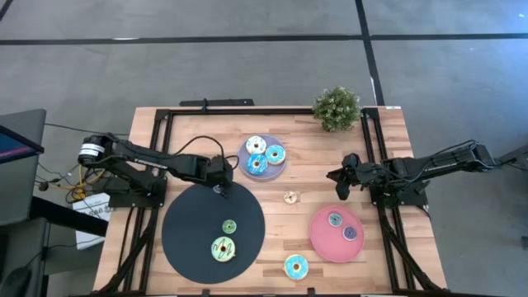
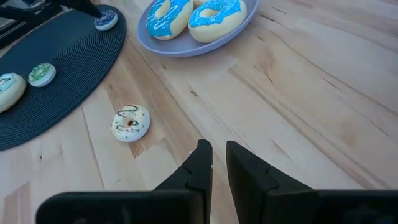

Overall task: Pick & Place donuts
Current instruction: Put the small blue donut on the pink plate

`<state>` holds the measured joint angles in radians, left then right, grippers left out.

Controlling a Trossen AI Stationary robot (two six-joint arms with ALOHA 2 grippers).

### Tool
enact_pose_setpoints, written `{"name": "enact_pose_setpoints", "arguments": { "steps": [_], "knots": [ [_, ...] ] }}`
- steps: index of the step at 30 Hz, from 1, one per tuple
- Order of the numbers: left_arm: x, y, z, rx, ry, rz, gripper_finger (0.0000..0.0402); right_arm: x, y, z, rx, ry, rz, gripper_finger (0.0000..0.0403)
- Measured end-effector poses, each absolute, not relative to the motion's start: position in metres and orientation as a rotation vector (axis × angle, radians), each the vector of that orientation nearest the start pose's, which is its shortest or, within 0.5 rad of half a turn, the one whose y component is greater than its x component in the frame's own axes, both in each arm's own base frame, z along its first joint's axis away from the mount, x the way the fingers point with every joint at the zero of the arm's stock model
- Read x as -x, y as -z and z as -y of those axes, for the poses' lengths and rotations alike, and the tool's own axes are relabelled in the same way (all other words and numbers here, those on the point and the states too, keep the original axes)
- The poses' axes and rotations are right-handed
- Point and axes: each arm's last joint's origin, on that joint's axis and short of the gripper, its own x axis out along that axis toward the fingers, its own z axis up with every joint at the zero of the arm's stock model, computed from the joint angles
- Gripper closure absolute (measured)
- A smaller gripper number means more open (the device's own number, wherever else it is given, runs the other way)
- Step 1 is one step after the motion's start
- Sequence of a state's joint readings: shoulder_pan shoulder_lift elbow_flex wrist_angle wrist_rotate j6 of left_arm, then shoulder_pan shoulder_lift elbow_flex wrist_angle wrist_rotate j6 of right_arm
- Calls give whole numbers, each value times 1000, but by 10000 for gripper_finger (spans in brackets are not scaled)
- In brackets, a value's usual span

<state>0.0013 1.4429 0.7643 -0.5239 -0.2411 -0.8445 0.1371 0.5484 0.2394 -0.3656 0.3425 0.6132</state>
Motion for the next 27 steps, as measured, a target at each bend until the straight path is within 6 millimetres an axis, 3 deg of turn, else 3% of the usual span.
{"name": "enact_pose_setpoints", "arguments": {
  "steps": [9, 19, 27],
  "knots": [
    [-243, -162, -3, 622, -760, -1085, 110, -121, -164, -7, -444, 393, -567, 365],
    [-252, -136, 1, 621, -772, -1189, 110, -120, -164, -7, -441, 396, -577, 366],
    [-252, -138, 1, 634, -758, -1172, 110, -120, -163, -7, -439, 397, -582, 366]
  ]
}}
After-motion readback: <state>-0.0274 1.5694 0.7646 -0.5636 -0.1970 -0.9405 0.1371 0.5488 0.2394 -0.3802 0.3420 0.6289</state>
